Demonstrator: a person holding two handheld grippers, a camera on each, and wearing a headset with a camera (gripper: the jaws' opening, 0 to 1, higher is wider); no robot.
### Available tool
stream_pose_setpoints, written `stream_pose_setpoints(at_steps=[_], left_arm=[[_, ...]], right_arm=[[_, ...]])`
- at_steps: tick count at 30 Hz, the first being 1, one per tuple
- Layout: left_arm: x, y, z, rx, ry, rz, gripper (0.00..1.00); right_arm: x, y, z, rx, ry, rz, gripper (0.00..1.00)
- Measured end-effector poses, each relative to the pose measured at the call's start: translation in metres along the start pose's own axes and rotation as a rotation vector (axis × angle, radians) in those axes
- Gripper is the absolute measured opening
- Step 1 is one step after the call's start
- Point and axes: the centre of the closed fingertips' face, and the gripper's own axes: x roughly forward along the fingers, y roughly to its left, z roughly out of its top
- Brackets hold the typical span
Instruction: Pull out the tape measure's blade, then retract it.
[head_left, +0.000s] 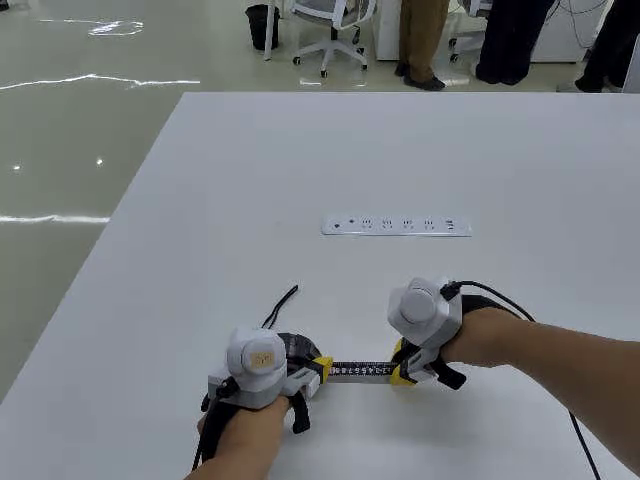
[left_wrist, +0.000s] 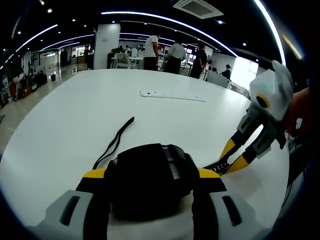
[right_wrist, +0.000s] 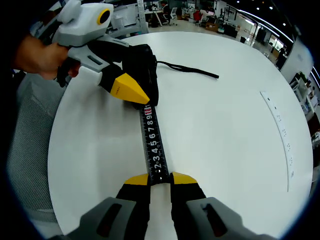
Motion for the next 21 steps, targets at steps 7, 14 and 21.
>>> stream_pose_setpoints(at_steps=[7,14,21], left_arm=[[0.0,0.0,0.0,0.002,-0.001,-0.002,0.63],[0.0,0.0,0.0,0.0,-0.001,-0.007,0.63],[0.0,0.0,0.0,0.001,0.001,-0.009,0.63]], right_arm=[[0.003,0.001,0.006,-0.005,-0.01,-0.003,0.15],[0.005,0.003,0.013,-0.007,-0.017,0.001,0.15],[0.006,0.005,0.016,-0.012,-0.02,-0.001,0.15]])
